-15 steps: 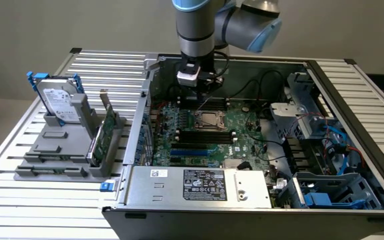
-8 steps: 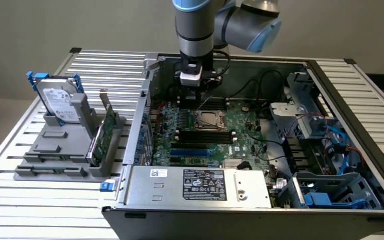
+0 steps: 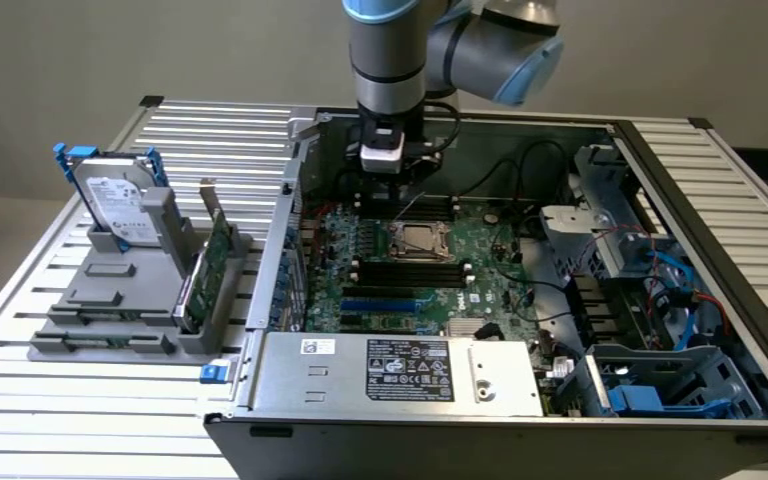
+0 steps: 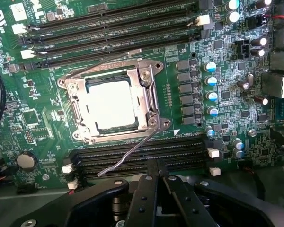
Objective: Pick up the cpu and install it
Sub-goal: 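Install the first cpu locking lever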
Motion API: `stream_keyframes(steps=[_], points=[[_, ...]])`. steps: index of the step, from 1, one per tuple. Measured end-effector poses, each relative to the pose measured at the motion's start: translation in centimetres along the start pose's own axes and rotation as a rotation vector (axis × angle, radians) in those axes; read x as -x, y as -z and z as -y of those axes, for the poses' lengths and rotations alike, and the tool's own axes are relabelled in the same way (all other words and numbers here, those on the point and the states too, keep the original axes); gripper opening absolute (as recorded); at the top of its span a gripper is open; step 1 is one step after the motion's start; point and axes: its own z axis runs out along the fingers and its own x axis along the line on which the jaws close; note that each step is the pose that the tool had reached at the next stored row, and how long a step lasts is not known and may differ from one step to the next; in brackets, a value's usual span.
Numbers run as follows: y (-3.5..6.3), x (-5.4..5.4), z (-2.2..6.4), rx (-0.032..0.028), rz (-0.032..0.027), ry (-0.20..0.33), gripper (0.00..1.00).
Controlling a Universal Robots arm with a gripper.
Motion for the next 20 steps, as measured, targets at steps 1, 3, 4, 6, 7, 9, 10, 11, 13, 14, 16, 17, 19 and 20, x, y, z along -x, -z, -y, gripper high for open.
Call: stream_keyframes(steps=[1, 3, 4, 6, 7, 9, 10, 11, 13, 14, 16, 17, 19, 20], points=[[0.0, 0.01, 0.0, 0.0008, 0.0015, 0.009, 0.11], [0.0, 0.04, -0.01, 0.0004, 0.0053, 0.03, 0.11], [0.0, 0.05, -0.01, -0.0002, 0.0074, 0.042, 0.11], [0.0, 0.06, -0.02, -0.002, 0.0121, 0.068, 0.11], [0.0, 0.08, -0.02, -0.003, 0.0146, 0.082, 0.11], [0.01, 0.12, -0.05, -0.005, 0.0192, 0.111, 0.11], [0.02, 0.14, -0.07, -0.0059, 0.0209, 0.124, 0.11], [0.03, 0.15, -0.09, -0.0068, 0.0223, 0.136, 0.11], [0.03, 0.19, -0.13, -0.0089, 0.0244, 0.161, 0.11], [0.04, 0.2, -0.16, -0.0099, 0.0254, 0.175, 0.11], [0.06, 0.19, -0.23, -0.0116, 0.0257, 0.197, 0.11], [0.06, 0.19, -0.26, -0.0125, 0.0254, 0.207, 0.11], [0.06, 0.19, -0.29, -0.0147, 0.0247, 0.231, 0.11], [0.06, 0.18, -0.29, -0.0159, 0.0249, 0.244, 0.11]])
